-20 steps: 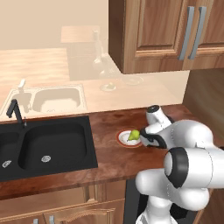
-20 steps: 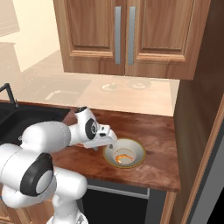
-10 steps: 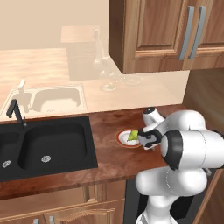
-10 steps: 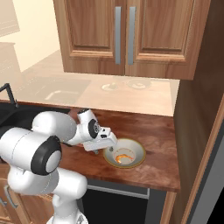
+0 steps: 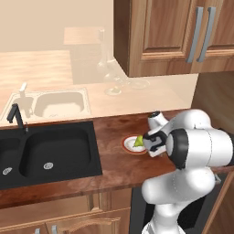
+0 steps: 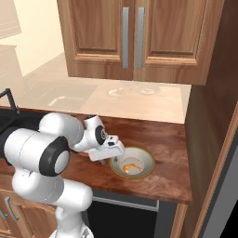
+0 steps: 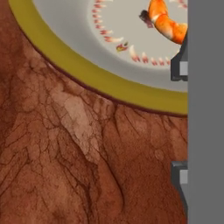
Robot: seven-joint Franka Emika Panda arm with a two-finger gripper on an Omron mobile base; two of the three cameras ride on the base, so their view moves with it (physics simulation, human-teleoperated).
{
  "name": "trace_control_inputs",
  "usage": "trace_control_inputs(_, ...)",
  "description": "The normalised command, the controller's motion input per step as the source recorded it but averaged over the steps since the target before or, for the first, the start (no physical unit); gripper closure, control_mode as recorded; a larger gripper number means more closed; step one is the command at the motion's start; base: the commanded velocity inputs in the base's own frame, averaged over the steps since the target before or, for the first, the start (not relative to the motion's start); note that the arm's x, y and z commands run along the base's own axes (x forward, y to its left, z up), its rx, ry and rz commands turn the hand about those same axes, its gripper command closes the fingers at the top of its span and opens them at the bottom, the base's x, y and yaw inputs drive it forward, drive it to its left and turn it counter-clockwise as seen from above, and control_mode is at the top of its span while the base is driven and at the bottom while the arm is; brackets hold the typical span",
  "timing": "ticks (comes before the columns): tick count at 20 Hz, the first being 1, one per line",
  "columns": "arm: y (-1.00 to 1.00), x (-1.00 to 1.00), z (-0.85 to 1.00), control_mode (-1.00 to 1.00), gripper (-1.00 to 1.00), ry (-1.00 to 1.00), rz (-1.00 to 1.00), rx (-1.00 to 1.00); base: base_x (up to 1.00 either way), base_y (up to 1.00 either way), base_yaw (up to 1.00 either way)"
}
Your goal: Remove the pear from the bowl and place it on the small plate. Then place the bowl with only the shrimp in the microwave, close the door, and press the start button to microwave the shrimp.
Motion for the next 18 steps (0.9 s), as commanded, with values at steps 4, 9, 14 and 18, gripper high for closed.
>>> trace_control_inputs(4,-0.1,0.0,-0.09,-1.0,1.0,0.03,0.0,0.0,0.0,0.0,0.0)
trace_control_inputs(9,-0.11,0.0,0.0,-1.0,1.0,0.0,0.0,0.0,0.0,0.0,0.0)
trace_control_inputs(14,-0.01,-0.12,0.06,-1.0,1.0,-0.01,0.0,0.0,0.0,0.0,0.0)
trace_control_inputs(18,0.01,-0.26,0.41,-1.0,1.0,-0.12,0.0,-0.01,0.0,0.0,0.0)
